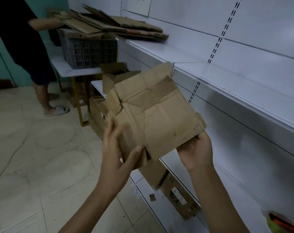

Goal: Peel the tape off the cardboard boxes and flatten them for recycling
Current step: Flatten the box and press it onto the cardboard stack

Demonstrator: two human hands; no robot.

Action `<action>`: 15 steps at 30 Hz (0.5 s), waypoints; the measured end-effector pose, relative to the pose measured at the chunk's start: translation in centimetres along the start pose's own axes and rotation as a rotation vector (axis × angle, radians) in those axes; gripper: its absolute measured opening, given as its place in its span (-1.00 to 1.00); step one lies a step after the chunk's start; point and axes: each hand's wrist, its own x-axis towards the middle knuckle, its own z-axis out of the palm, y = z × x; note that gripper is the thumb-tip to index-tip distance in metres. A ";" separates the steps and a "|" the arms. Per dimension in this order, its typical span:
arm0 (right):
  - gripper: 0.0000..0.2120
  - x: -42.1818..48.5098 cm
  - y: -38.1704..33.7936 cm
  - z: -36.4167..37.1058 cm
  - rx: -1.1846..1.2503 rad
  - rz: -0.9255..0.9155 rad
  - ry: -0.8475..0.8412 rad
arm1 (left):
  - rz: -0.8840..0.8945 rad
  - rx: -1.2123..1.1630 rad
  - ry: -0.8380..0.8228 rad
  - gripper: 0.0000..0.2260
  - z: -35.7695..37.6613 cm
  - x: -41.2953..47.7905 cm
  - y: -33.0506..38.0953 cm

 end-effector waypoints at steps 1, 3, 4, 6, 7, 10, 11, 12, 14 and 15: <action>-0.55 -0.1 0.2 0.1 0.021 0.004 0.004 | -0.100 -0.067 0.133 -0.20 0.3 0.6 0.6; -0.55 -0.2 0.7 0.0 0.063 0.023 0.018 | -0.366 -0.314 0.223 0.07 0.5 1.6 1.3; -0.55 -0.3 0.9 -0.1 0.080 0.037 0.025 | -0.482 -0.455 0.179 0.07 0.3 2.0 1.3; -0.60 -0.3 1.4 -0.5 0.071 0.067 0.066 | -0.647 -0.685 0.025 -0.19 0.0 2.1 1.2; -0.64 -0.3 1.7 -0.8 0.067 0.087 0.080 | -0.684 -0.716 -0.001 -0.39 -0.2 1.9 1.0; -0.70 -0.3 2.9 -1.9 0.004 0.168 0.105 | -0.585 -0.505 0.126 -0.75 -0.8 1.6 -0.4; -0.72 -0.1 3.6 -2.4 -0.078 0.216 0.131 | -0.509 -0.409 0.158 -0.79 -1.2 1.6 -0.9; -0.75 0.0 4.2 -2.7 -0.222 0.259 0.175 | -0.439 -0.304 0.178 -0.82 -1.7 1.7 -1.3; -0.80 0.4 5.4 -3.1 -0.675 0.259 0.284 | -0.329 -0.104 0.200 -0.90 -2.9 1.8 -2.3; -0.80 0.5 6.0 -3.3 -0.892 0.195 0.313 | -0.282 -0.014 0.204 -0.89 -3.6 1.8 -2.9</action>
